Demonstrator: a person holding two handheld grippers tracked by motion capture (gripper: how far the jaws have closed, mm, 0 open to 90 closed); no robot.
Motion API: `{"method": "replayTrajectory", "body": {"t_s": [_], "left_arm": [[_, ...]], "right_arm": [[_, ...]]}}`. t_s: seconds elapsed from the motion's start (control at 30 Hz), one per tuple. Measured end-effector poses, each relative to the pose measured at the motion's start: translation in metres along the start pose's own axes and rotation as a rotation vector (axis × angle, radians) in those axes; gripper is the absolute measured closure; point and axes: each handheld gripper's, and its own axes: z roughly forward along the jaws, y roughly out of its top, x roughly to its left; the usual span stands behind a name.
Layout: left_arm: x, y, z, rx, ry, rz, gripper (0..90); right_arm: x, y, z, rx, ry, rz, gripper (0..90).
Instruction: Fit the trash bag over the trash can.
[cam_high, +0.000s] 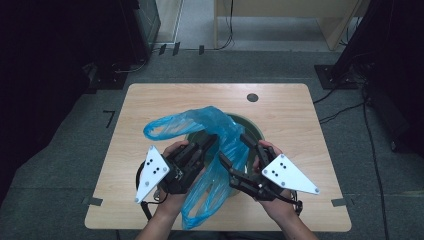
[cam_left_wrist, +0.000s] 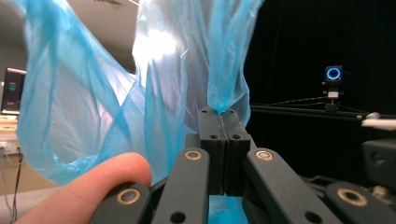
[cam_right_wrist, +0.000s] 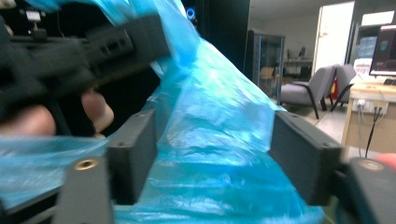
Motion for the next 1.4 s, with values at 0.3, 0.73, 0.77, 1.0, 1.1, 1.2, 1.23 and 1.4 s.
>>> {"method": "replayTrajectory", "body": {"t_s": [0.3, 0.73, 0.77, 1.0, 1.1, 1.2, 1.23, 1.4], "left_arm": [[0.001, 0.001, -0.002, -0.003, -0.005, -0.004, 88.8], [0.015, -0.009, 0.000, 0.119, -0.038, -0.124, 59.0], [0.014, -0.011, 0.001, 0.138, -0.035, -0.126, 55.0], [0.007, -0.020, 0.006, 0.238, -0.047, -0.136, 37.4], [0.004, -0.023, 0.010, 0.284, -0.019, -0.118, 38.1], [0.006, -0.023, 0.011, 0.287, 0.015, -0.125, 53.1], [0.007, -0.023, 0.011, 0.283, 0.023, -0.128, 59.6], [0.015, -0.017, -0.002, 0.266, 0.050, -0.119, 82.0]], "right_arm": [[-0.002, -0.012, 0.005, 0.069, -0.041, -0.008, 83.8], [-0.011, -0.011, -0.008, -0.044, -0.165, -0.021, 90.0], [-0.010, -0.011, -0.008, -0.050, -0.170, -0.021, 90.0], [-0.005, -0.006, -0.011, -0.101, -0.198, -0.036, 90.0], [-0.002, -0.005, -0.012, -0.115, -0.162, -0.048, 90.0], [0.002, -0.006, -0.015, -0.129, -0.124, -0.073, 90.0], [0.002, -0.006, -0.016, -0.130, -0.121, -0.079, 90.0], [-0.006, -0.009, -0.028, -0.133, -0.148, -0.092, 90.0]]}}
